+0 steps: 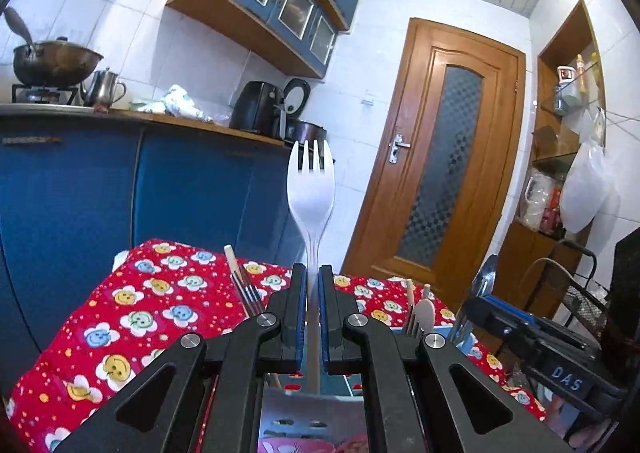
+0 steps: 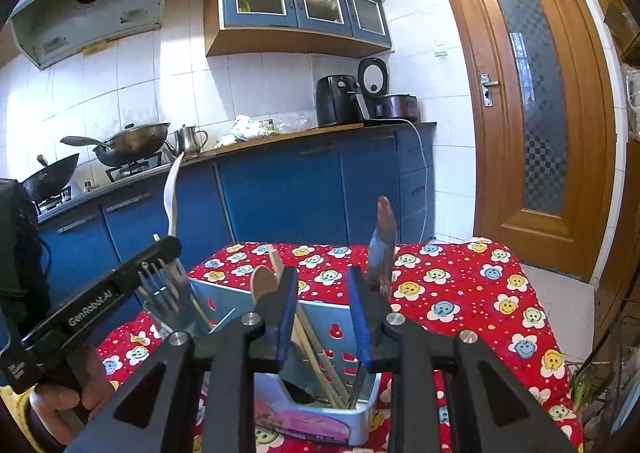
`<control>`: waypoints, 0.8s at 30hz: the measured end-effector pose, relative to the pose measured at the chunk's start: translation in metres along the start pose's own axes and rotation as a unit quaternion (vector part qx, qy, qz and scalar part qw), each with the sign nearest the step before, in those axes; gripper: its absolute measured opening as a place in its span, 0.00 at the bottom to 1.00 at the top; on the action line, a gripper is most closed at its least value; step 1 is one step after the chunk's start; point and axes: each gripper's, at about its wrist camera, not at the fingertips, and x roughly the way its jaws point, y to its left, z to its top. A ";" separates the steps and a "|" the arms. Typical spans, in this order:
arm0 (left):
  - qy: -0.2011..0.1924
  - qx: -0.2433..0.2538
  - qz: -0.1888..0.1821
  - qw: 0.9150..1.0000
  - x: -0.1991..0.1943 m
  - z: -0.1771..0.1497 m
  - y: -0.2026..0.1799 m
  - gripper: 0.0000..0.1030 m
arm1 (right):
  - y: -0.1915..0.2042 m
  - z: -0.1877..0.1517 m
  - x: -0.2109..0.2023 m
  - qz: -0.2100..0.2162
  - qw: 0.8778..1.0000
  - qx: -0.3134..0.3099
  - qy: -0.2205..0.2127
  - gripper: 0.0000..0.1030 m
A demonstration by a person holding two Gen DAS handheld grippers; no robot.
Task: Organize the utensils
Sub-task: 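Lower the wooden fork into the holder and open the left tool while the right releases the chopstick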
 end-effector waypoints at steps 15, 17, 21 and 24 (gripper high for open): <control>0.047 0.020 -0.002 0.999 -0.031 -0.002 -0.009 0.17 | 0.011 -0.004 -0.041 0.001 1.000 0.009 0.003 0.42; 0.054 0.026 0.004 0.998 -0.038 -0.001 -0.009 0.25 | 0.015 -0.005 -0.049 0.000 1.000 0.009 0.004 0.45; 0.065 0.037 0.008 0.997 -0.056 0.000 -0.009 0.35 | 0.023 -0.007 -0.066 0.001 1.000 0.010 0.006 0.51; 0.075 0.045 0.011 0.996 -0.071 0.000 -0.008 0.42 | 0.029 -0.010 -0.077 0.004 1.000 0.014 0.011 0.57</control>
